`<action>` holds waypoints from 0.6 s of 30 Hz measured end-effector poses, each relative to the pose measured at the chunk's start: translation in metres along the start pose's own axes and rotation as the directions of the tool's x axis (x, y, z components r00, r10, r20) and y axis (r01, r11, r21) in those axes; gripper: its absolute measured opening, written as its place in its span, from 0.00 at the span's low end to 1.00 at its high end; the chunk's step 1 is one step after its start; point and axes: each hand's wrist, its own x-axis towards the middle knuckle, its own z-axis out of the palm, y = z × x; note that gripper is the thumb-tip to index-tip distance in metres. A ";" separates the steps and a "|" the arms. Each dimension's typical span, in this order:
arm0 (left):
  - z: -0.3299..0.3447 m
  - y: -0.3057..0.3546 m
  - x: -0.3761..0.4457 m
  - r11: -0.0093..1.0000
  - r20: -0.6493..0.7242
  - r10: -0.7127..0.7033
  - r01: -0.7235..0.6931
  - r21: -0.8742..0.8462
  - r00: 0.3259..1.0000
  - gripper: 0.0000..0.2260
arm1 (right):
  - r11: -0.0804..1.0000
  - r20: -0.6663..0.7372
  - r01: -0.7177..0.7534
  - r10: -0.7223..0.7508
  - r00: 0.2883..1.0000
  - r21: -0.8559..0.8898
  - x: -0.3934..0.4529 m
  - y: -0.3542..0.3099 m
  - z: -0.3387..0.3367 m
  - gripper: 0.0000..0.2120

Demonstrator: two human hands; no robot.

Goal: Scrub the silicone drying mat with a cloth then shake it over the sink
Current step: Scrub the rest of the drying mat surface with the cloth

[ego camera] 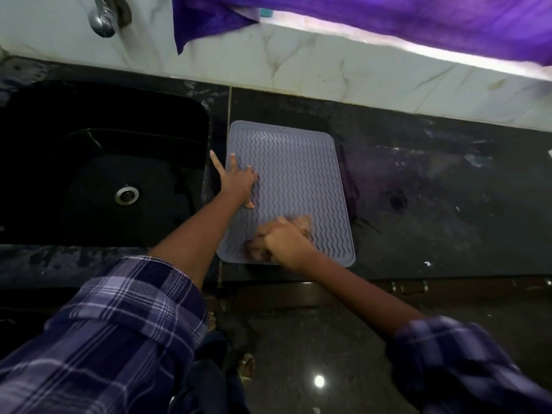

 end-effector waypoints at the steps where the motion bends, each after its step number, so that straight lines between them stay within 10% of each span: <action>1: 0.000 0.001 -0.002 1.000 -0.002 0.001 -0.001 0.004 1.000 0.39 | 0.999 -0.002 0.041 -0.042 0.999 -0.012 0.013 -0.011 -0.002 0.17; 18: -0.005 0.001 -0.001 1.000 0.042 0.006 -0.006 0.008 0.999 0.38 | 0.988 0.212 -0.130 0.110 0.971 0.086 -0.052 0.058 0.017 0.11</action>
